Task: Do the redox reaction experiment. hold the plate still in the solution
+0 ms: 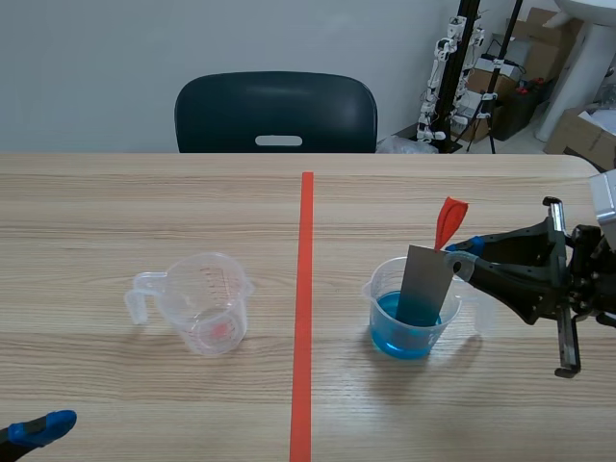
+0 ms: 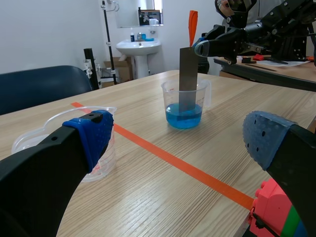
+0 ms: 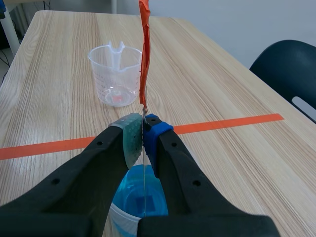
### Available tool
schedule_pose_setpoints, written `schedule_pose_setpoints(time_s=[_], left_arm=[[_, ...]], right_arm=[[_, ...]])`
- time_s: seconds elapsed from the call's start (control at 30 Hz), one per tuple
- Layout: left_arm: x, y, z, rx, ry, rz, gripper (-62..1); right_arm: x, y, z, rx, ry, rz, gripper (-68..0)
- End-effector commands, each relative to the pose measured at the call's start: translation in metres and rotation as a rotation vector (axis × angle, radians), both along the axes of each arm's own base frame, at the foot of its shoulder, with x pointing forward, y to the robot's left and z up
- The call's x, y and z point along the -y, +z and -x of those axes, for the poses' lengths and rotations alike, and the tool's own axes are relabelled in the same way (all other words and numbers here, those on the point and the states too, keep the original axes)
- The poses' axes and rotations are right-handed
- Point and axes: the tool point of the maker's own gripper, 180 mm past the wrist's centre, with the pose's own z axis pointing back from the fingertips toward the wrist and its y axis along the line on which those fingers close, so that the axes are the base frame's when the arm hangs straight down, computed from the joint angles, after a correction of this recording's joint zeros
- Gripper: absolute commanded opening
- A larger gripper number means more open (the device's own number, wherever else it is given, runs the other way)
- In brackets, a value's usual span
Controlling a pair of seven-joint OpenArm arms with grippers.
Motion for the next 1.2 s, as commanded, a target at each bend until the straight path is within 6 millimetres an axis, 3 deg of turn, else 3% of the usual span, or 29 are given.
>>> schedule_pose_setpoints(time_s=[0.0,1.17], left_arm=[[-0.0024,0.011,-0.0003,0.044,-0.007,0.034,-5.4],[-0.0024,0.011,-0.0003,0.044,-0.007,0.034,-5.4]], right_arm=[[0.0037,0.0118,-0.0052,0.025,-0.008,-0.021,-66.9],[0.0086,0.0161,0.0005,0.024,-0.006,-0.054,-66.9]])
